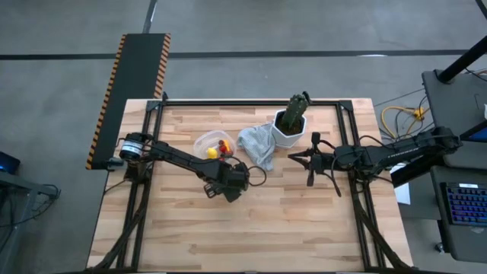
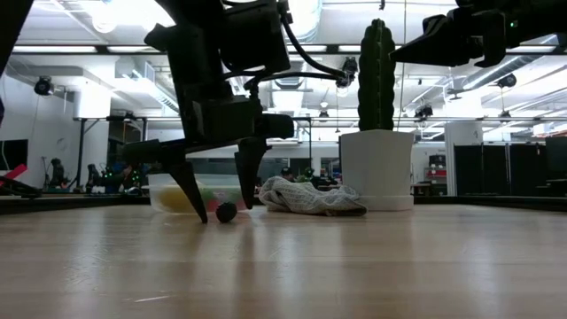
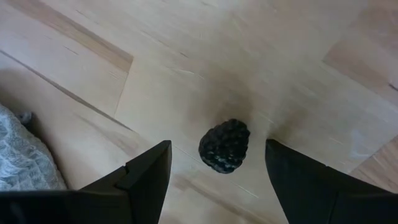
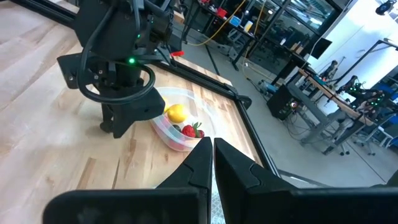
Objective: Pick and placing Produce into tupperware
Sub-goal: Put the blackberry into the transparent container
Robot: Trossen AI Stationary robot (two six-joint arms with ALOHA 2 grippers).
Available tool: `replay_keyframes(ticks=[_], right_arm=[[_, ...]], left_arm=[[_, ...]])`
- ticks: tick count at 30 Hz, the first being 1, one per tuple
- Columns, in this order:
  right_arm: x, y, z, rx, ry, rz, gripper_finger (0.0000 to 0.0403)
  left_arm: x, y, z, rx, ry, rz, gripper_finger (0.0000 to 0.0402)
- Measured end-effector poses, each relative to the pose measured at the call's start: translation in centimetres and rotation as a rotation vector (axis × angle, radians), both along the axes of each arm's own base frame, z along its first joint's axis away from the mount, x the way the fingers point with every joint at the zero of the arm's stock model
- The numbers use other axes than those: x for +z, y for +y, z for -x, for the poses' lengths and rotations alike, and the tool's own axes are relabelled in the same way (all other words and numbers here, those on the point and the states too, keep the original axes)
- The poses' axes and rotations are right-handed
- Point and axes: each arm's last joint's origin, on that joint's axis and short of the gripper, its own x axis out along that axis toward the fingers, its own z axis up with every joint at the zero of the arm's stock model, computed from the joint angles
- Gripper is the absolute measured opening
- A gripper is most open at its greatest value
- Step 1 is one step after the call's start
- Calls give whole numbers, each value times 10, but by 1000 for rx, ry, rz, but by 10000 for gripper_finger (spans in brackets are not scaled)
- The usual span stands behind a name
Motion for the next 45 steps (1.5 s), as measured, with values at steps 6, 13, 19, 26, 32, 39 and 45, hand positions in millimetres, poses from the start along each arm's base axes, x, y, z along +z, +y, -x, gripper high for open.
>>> replay_keyframes(ticks=[6, 13, 19, 26, 32, 39, 45], right_arm=[[0, 0, 0, -1, 0, 0, 9], [0, 0, 0, 0, 0, 0, 9], [0, 0, 0, -1, 1, 1, 9], [0, 0, 0, -14, 0, 3, 9], [0, 0, 0, -16, 0, 4, 9], [0, -1, 0, -16, 0, 4, 9], [0, -1, 0, -16, 0, 4, 9]], left_arm=[[0, -2, 0, -29, 2, 9, 242], [0, -3, 0, -70, 3, 3, 241], [-1, -4, -1, -116, 9, -4, 241], [-2, -4, -1, -121, 12, 0, 241], [-2, -4, 0, -123, 19, 7, 210], [-3, -4, 1, -120, 31, 16, 135], [-2, -4, -1, -116, 13, 16, 70]])
